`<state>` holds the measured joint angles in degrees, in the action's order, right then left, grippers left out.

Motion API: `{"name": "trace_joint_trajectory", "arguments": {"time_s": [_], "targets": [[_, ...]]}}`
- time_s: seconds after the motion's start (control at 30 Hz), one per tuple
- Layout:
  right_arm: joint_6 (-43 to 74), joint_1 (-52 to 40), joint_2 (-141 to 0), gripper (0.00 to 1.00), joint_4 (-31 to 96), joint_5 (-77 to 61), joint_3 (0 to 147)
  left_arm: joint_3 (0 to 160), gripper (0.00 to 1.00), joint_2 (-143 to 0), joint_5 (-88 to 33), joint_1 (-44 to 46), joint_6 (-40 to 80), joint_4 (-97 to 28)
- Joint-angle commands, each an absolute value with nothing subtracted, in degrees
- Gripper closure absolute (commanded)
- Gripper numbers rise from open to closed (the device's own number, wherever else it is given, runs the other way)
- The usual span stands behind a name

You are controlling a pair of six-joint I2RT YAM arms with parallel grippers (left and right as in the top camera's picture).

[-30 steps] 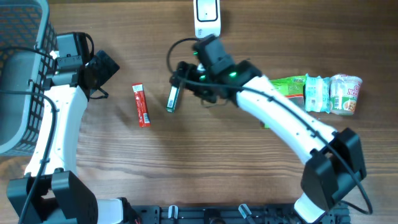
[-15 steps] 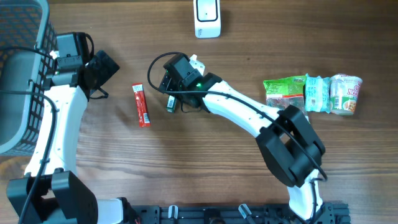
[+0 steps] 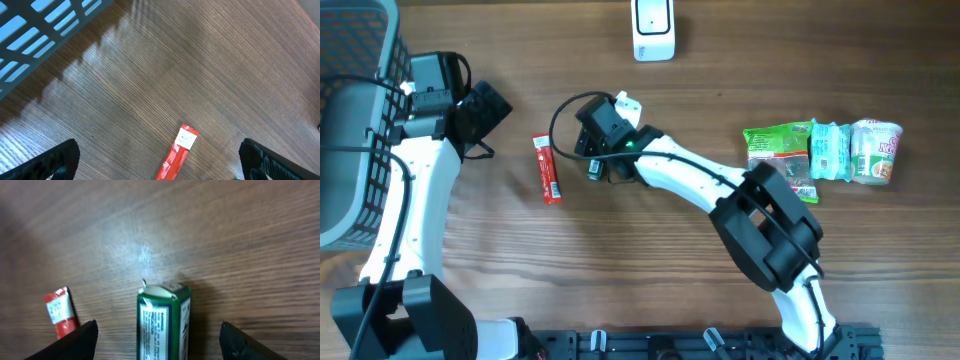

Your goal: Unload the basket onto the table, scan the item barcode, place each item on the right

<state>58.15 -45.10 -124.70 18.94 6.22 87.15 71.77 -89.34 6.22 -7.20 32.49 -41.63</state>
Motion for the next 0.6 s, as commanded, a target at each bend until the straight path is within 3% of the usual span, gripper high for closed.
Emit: {"name": "trace_joint_trajectory", "arguments": {"time_s": [0.0,0.1,0.2,0.23,0.37,0.57], "targets": [[57.1,-46.1,-126.7,0.25,18.6,9.3,87.6,72.4,0.0,-89.4,7.2,-7.3,33.3,-41.6],[57.0,-46.4,-127.2,0.32,18.7,10.7,87.6,72.4,0.0,-89.4,7.2,-7.3,33.3,-41.6],[57.0,-46.4,-127.2,0.5,19.5,11.8,87.6,72.4,0.0,-89.4,7.2,-7.3,33.3,-41.6],[57.0,-46.3,-127.2,0.52,19.6,11.8,87.6,72.4,0.0,-89.4,7.2,-7.3,33.3,-41.6],[56.5,-46.2,-127.2,0.47,20.4,11.6,87.6,72.4,0.0,-89.4,7.2,-7.3,33.3,-41.6],[48.7,-46.1,-126.7,0.51,18.0,11.7,87.8,72.4,0.0,-89.4,7.2,-7.3,33.3,-41.6]]}}
